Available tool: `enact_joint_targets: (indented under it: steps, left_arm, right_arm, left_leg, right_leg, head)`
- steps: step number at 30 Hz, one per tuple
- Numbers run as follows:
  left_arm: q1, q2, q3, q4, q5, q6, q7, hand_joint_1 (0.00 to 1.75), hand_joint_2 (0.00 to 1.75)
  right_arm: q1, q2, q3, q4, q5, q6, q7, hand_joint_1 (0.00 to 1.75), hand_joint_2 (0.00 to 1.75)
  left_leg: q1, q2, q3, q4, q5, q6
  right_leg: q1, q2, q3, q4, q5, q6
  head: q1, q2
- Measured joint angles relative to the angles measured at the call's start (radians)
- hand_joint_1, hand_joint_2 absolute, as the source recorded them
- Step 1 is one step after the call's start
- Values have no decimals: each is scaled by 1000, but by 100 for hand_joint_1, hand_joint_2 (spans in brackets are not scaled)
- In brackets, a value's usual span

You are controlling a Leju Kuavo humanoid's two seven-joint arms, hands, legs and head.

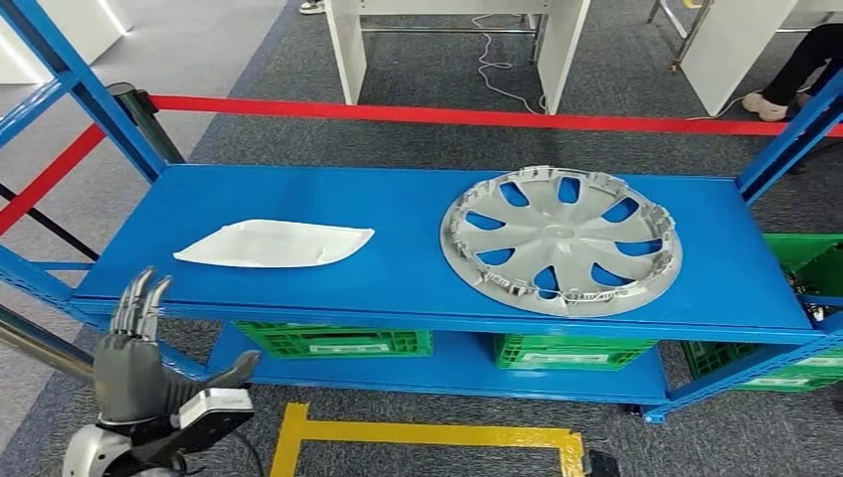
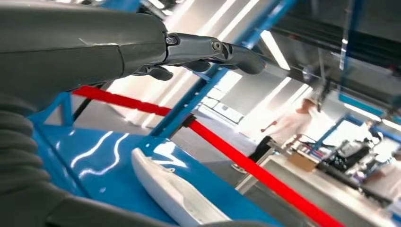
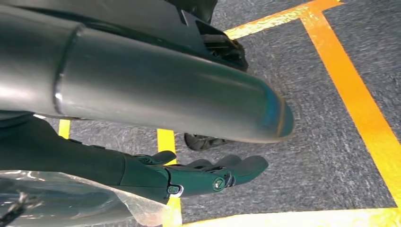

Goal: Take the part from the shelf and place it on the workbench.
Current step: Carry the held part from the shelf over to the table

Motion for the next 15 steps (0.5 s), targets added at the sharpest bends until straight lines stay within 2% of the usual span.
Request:
enact_joint_targets:
  steps: [1,2,3,5,7,9,10,11,12,13,15]
  left_arm:
    - [-53,43,-7,21,-102,-50,70,0,175]
    - [-104,85,-15,44,-193,-100,133,0,175]
    - [-150,120,-20,67,-252,-141,177,0,175]
    - [-187,155,-20,89,-277,-167,197,0,175]
    - [-213,185,-17,106,-290,-186,206,0,175]
    - [-228,209,-13,125,-302,-205,214,0,175]
    - [-232,218,-11,133,-307,-212,217,0,131]
    - [-236,228,-10,143,-313,-217,218,0,87]
    - [-246,237,-10,155,-317,-222,219,0,44]
    - [-261,248,-9,172,-321,-230,219,0,0]
    - [-315,266,-8,219,-318,-263,199,0,0]
  right_arm:
    - [0,0,-2,0,-7,10,11,0,0]
    - [1,0,-3,0,-15,20,20,0,0]
    - [2,0,-5,1,-19,28,29,0,0]
    - [4,0,-5,1,-12,34,40,0,0]
    - [4,-1,-5,1,-5,39,39,0,0]
    - [4,-1,-5,1,1,45,35,0,0]
    - [6,-2,-5,1,2,48,33,0,0]
    - [9,-2,-5,1,4,50,32,0,0]
    - [11,-3,-5,1,7,51,29,0,0]
    - [12,-4,-5,1,11,53,28,0,0]
    - [-4,-4,-5,1,5,42,45,0,0]
  left_leg:
    - [-1,-2,3,-7,5,3]
    - [-3,-4,18,-40,26,8]
    - [-6,-5,53,-120,63,16]
    - [-5,-4,54,-133,69,26]
    - [-1,-1,57,-147,79,36]
    - [0,1,56,-151,82,41]
    - [-1,2,55,-151,82,42]
    - [-1,3,55,-150,81,43]
    - [-1,2,56,-150,81,43]
    - [-1,1,56,-149,81,42]
    - [-3,0,55,-145,79,37]
  right_leg:
    - [1,1,-2,1,2,1]
    - [2,2,-5,1,4,6]
    - [2,3,-6,0,7,12]
    - [3,4,-13,0,6,24]
    - [5,3,-40,47,-25,32]
    - [4,3,-103,172,-84,35]
    - [3,3,-133,233,-104,37]
    - [3,3,-152,269,-109,38]
    - [2,2,-150,263,-92,39]
    - [2,2,-131,220,-59,38]
    - [2,-3,-66,79,6,36]
  head:
    - [0,0]
    - [0,0]
    - [0,0]
    - [0,0]
    - [4,0]
    - [6,0]
    - [7,0]
    - [6,0]
    - [7,0]
    - [7,0]
    - [7,0]
